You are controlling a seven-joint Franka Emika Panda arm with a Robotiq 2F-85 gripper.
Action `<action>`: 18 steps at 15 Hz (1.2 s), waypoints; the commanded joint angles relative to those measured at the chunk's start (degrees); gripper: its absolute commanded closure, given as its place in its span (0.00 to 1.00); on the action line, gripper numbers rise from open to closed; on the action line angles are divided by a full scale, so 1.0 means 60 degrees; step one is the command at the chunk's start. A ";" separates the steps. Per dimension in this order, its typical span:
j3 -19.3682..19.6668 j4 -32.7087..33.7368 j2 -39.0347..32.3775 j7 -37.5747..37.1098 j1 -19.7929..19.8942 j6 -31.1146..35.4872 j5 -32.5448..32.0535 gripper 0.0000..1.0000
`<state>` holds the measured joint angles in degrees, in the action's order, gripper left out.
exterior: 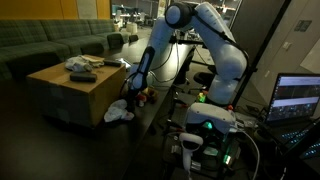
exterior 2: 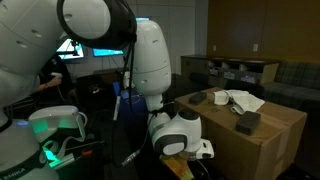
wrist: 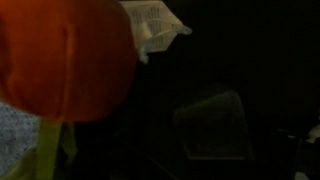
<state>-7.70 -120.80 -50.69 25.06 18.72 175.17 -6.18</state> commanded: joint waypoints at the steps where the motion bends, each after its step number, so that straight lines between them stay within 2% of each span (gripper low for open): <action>1: 0.0050 0.0335 -0.0265 -0.0191 0.0000 -0.0038 -0.0313 0.07; 2: 0.0043 0.0329 -0.0224 -0.0164 0.0022 -0.0098 -0.0334 0.26; 3: 0.0084 0.0323 -0.0180 -0.0170 0.0000 -0.0128 -0.0344 0.31; 4: 0.0127 0.0302 -0.0131 -0.0190 -0.0037 -0.0178 -0.0349 0.31; 8: -0.0009 0.0123 0.0244 0.0019 0.0160 -0.0605 -0.0425 0.62; 9: -0.0070 0.0057 0.0373 0.0098 0.0227 -0.0858 -0.0428 0.66; 18: -0.0638 -0.0337 0.1491 0.1240 0.0760 -0.3076 -0.0229 0.66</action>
<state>-9.92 -120.51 -46.29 29.68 21.22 161.06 -8.14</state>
